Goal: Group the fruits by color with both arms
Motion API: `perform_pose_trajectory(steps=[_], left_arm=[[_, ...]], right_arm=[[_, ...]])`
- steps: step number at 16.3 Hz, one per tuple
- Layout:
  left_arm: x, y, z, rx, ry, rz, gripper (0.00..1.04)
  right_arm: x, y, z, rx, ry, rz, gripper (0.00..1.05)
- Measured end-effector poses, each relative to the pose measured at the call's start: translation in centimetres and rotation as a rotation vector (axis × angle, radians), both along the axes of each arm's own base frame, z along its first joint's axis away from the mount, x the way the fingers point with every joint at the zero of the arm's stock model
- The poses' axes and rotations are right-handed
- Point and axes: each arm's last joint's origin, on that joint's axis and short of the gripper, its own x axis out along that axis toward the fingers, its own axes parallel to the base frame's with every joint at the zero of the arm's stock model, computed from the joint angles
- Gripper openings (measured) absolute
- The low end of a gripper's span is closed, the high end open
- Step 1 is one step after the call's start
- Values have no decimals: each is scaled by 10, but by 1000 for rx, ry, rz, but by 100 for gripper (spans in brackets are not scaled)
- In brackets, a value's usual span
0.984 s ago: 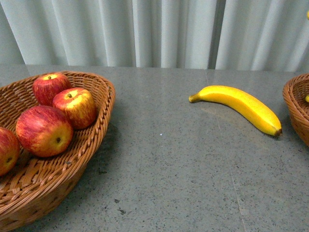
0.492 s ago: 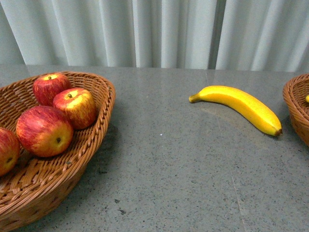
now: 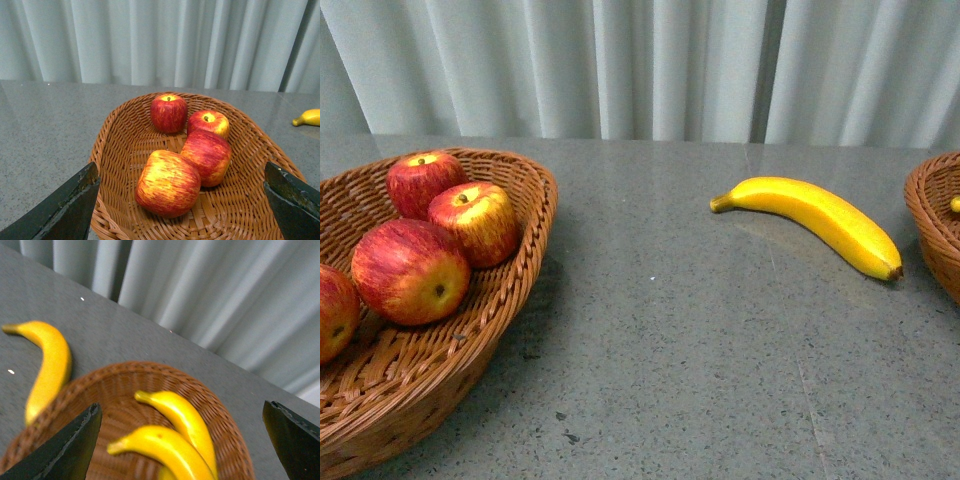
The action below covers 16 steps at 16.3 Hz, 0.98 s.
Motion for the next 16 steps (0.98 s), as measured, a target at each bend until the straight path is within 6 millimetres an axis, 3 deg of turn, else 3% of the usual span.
perform_pose_trajectory(steps=[3,4,6,10,14,16], left_arm=[[0,0,0,0,0,0,98],[0,0,0,0,0,0,98],[0,0,0,0,0,0,98],[0,0,0,0,0,0,98],[0,0,0,0,0,0,98],[0,0,0,0,0,0,98]], right_arm=[[41,79,21,118,7,181,98],[60,108,15,136,65,232,98],[93,146,-4,144,159,279,98],[129,173,-36,122,316,289,98],[157,180,-72,22,446,254,98],[166,182,-80,-18,467,235,98]])
